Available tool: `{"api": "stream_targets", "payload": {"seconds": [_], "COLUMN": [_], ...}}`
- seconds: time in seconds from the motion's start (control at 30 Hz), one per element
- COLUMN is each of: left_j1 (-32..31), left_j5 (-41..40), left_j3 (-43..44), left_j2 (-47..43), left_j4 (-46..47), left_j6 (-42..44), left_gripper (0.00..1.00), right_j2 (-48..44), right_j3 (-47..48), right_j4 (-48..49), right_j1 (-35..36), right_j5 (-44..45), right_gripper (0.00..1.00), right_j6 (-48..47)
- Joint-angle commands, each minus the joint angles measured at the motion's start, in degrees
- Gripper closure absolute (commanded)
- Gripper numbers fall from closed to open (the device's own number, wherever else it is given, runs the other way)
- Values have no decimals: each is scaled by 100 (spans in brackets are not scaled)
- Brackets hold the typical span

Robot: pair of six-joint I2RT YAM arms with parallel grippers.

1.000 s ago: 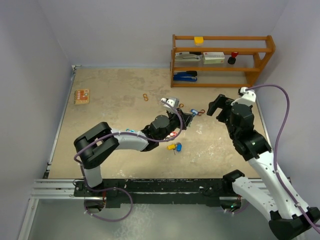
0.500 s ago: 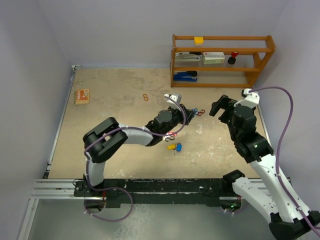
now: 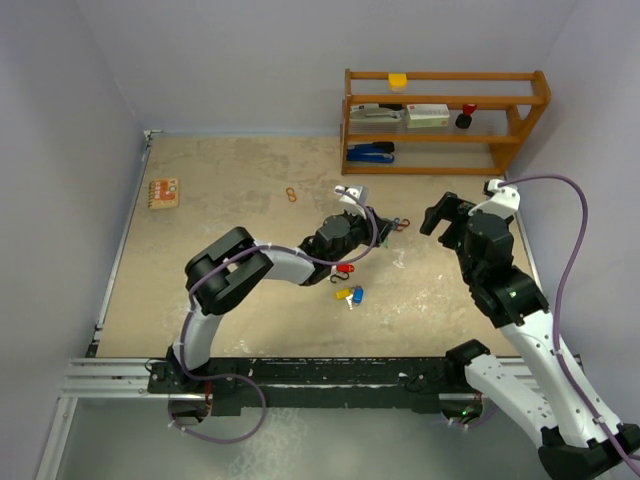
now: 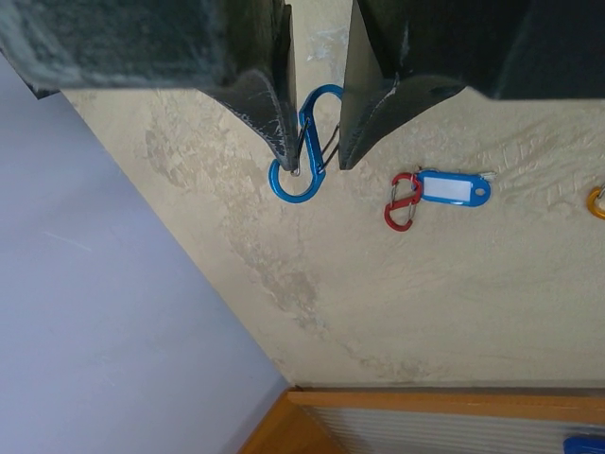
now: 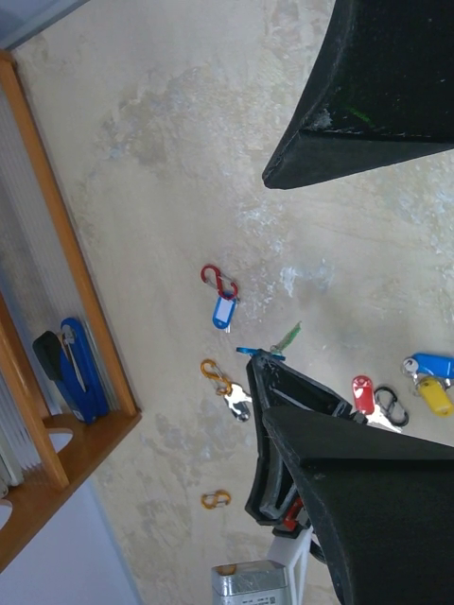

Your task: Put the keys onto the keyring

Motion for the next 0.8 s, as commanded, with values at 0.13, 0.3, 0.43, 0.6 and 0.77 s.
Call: {"api": "stream_targets", "payload": {"seconds": [0.13, 0.3, 0.43, 0.6, 0.77], "left_j1": [137, 186, 208, 231, 244], "left_j5": [92, 137, 152, 138, 134], "left_j3": [392, 433, 427, 370, 313], "left_j2": [182, 262, 253, 170, 98], "left_j4": [279, 279, 253, 246, 236], "left_j6": [-104, -142, -143, -144, -135], "left_gripper": [74, 69, 66, 60, 57], "right_j2": [-69, -56, -51, -35, -8], "right_j3": [130, 131, 126, 128, 126], "right_j4": [54, 71, 57, 79, 97], "right_j1": [-13, -13, -13, -13, -13], "right_j5": [254, 234, 219, 199, 163], "right_gripper": [0, 0, 0, 0, 0], "right_j6": [-88, -72, -63, -55, -36]}}
